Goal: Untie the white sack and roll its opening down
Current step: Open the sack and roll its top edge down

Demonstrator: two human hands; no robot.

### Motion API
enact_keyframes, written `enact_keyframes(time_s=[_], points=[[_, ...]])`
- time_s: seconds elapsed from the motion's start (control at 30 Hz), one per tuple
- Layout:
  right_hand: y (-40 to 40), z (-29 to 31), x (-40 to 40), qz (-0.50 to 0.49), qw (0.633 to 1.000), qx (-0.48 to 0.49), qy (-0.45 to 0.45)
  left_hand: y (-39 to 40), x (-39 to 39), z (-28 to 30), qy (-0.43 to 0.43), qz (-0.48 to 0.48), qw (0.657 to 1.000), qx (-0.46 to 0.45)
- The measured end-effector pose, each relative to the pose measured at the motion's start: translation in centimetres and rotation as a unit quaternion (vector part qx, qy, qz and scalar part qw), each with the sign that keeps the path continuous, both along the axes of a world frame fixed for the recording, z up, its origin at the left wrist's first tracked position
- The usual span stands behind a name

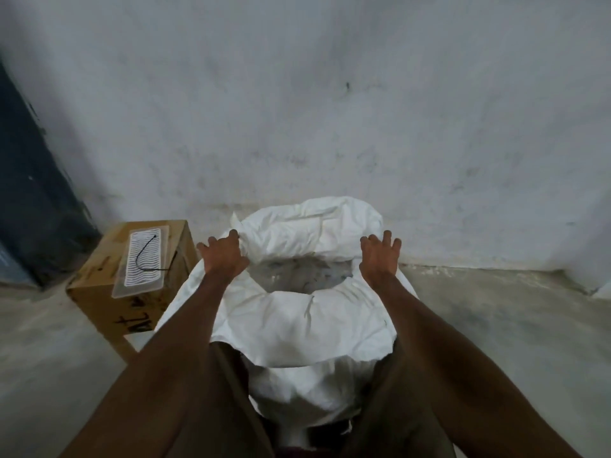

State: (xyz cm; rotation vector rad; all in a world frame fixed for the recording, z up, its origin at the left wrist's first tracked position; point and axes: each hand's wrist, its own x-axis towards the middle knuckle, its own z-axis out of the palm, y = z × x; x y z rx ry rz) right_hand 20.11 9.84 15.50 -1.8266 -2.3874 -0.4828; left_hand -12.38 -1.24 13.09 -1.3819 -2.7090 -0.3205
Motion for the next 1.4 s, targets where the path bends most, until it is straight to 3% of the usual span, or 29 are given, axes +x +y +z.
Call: enact_keyframes(time_s=[0.2,0.37,0.5,0.6,0.73,0.93,1.0,1.07,1.13,1.23,1.4], points=[[-1.2,-1.0,-1.2,0.007,0.998,0.035,0.057,0.2,0.8,-1.1,-0.007,-0.033,0.999,-0.04],[-0.5,-1.6,-1.6,0.043,0.996,0.027,0.079,0.4,-0.2,-1.9,-0.091,-0.125,0.985,-0.07],[0.3,-1.1,-2.9,0.049,0.995,0.037,0.074,2.5,-0.8,-3.3,-0.13,-0.073,0.983,-0.108],[1.7,-1.3,-3.8,0.031,0.993,0.033,0.107,4.0,0.3,-2.3,-0.07,-0.04,0.986,-0.143],[3.8,-2.2,-4.7,0.002,0.987,0.012,0.158,6.0,1.1,-1.3,-0.019,-0.096,0.993,-0.063],[6.3,-2.2,-5.4,0.004,0.974,-0.032,0.223,10.1,1.5,-1.7,-0.177,-0.143,0.972,-0.054],[6.7,-1.9,-5.6,0.005,0.964,-0.05,0.261,10.7,2.0,-1.9,-0.219,-0.14,0.965,-0.023],[7.6,-1.8,-5.8,0.012,0.941,-0.091,0.327,11.4,2.8,-1.9,-0.208,-0.148,0.966,-0.037],[8.5,-1.8,-5.8,0.01,0.908,-0.149,0.391,12.5,3.0,-2.4,-0.144,-0.165,0.968,-0.123],[9.5,-1.7,-5.7,-0.02,0.884,-0.221,0.411,12.9,2.6,-3.2,-0.167,-0.186,0.947,-0.201],[9.4,-0.4,-4.9,0.015,0.874,-0.258,0.412,11.5,2.4,-1.3,-0.229,-0.189,0.953,-0.066]])
